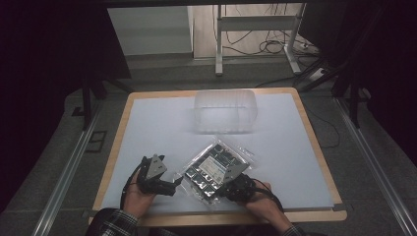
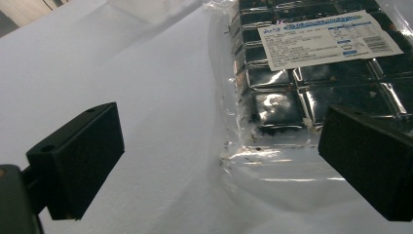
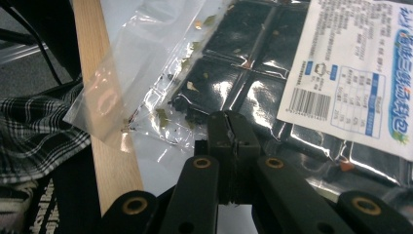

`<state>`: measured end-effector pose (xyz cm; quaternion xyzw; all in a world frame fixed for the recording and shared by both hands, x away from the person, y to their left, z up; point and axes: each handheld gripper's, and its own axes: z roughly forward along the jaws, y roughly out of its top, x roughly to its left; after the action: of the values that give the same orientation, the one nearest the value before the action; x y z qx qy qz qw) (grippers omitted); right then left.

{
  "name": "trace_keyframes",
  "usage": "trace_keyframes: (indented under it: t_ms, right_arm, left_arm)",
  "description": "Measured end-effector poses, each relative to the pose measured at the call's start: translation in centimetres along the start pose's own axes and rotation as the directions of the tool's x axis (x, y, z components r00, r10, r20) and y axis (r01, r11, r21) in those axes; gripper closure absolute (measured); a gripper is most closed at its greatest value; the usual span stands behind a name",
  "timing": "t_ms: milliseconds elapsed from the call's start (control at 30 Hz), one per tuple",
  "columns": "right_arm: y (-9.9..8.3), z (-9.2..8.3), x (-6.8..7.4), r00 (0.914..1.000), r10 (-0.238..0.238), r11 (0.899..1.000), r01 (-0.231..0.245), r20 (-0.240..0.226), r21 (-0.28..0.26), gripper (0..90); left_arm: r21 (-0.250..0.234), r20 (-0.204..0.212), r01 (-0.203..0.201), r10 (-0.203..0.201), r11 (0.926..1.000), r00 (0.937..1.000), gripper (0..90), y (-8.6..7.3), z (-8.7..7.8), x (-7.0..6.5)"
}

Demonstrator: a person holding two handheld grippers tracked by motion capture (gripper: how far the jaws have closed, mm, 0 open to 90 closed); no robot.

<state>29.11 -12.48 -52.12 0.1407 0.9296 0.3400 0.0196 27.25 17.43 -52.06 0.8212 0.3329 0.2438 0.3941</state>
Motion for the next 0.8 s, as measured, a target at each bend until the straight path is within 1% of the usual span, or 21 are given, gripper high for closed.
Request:
trace_keyframes:
  t_ms: [133,233,333,500,600,633,667,800]
  right_arm:
    - [0.4,0.5,0.1,1.0,-0.001,1.0,0.001,-0.001,-0.007,89.3]
    - [1.0,1.2,-0.1,0.9999,0.008,1.0,-0.008,-0.009,-0.018,89.3]
    - [1.1,1.4,-0.2,0.9997,0.019,1.0,-0.019,-0.016,-0.023,89.3]
    - [1.2,1.4,-0.1,0.9995,0.028,0.999,-0.028,-0.015,-0.023,88.8]
    - [1.2,1.3,-0.2,0.9991,0.035,0.999,-0.036,-0.023,-0.025,86.8]
    - [1.2,1.2,-0.2,0.9995,0.029,0.999,-0.029,-0.013,-0.026,85.9]
    - [1.2,1.2,-0.2,0.9995,0.029,0.999,-0.029,-0.013,-0.026,85.9]
    - [1.3,0.8,-0.4,0.999,0.045,0.998,-0.045,0.002,-0.036,83.4]
  left_arm:
    - [0.001,0.0,-0.006,0.006,1.0,1.0,2.5,0.0,0.0,-0.1]
    - [0.003,0.0,-0.006,0.006,1.0,1.0,2.5,0.0,0.1,-0.1]
    - [0.002,0.0,-0.006,0.006,1.0,1.0,2.5,0.0,0.1,-0.1]
    - [0.002,0.002,-0.007,0.007,1.0,1.0,2.5,0.0,0.0,-0.1]
    - [0.001,0.005,-0.009,0.009,1.0,0.9999,2.5,0.0,0.0,-0.1]
    - [0.002,0.006,-0.009,0.009,1.0,0.9999,2.5,0.0,0.0,-0.1]
    - [0.002,0.006,-0.009,0.009,1.0,0.9999,2.5,0.0,0.0,-0.1]
    - [0.002,0.007,-0.013,0.013,0.9999,0.9999,2.5,0.0,0.0,-0.1]
